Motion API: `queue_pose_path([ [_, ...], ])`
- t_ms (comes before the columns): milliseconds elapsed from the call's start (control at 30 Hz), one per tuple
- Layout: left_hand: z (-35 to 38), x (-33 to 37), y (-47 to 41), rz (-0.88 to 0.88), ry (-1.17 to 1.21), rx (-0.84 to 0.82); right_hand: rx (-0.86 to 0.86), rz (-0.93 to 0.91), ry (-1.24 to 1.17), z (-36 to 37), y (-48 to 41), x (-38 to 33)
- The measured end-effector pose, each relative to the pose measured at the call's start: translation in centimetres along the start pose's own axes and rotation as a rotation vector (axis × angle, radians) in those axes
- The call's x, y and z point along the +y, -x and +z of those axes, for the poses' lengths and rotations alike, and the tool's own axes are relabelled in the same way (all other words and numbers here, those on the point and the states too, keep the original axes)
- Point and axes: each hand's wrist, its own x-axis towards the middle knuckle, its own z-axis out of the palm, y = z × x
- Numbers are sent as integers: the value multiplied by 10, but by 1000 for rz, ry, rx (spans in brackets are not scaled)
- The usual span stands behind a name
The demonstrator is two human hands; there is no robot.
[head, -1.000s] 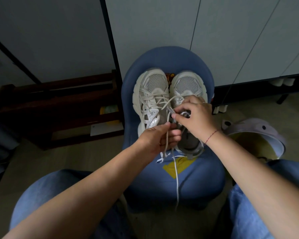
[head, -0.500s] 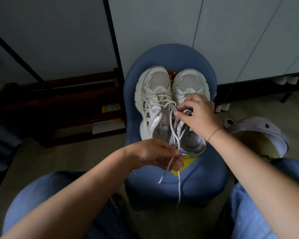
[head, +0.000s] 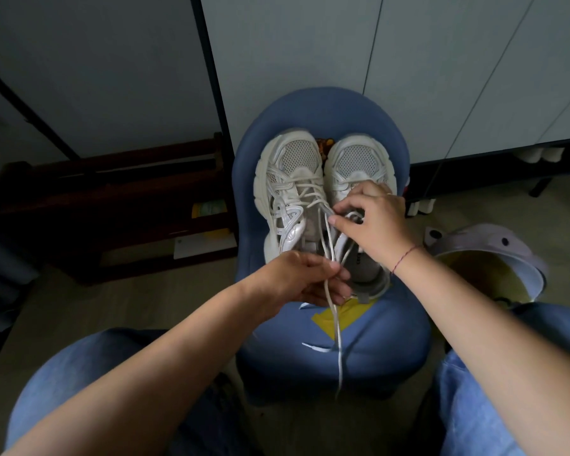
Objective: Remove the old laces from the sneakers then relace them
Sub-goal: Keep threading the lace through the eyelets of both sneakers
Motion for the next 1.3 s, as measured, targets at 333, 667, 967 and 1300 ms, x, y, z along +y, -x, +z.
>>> queue_pose_path([
  [333,16,-3,-3,244,-160,205,6,99,144,-6,12,-23],
  [667,10,-3,-8,322,-345,321,-452,568,-563,-34,21,-30],
  [967,13,2,-24,-45,160,402,-606,573,-573,-57,19,-15],
  [1300,9,15,-16,96,332,284,-642,599,-489,-56,24,-4],
])
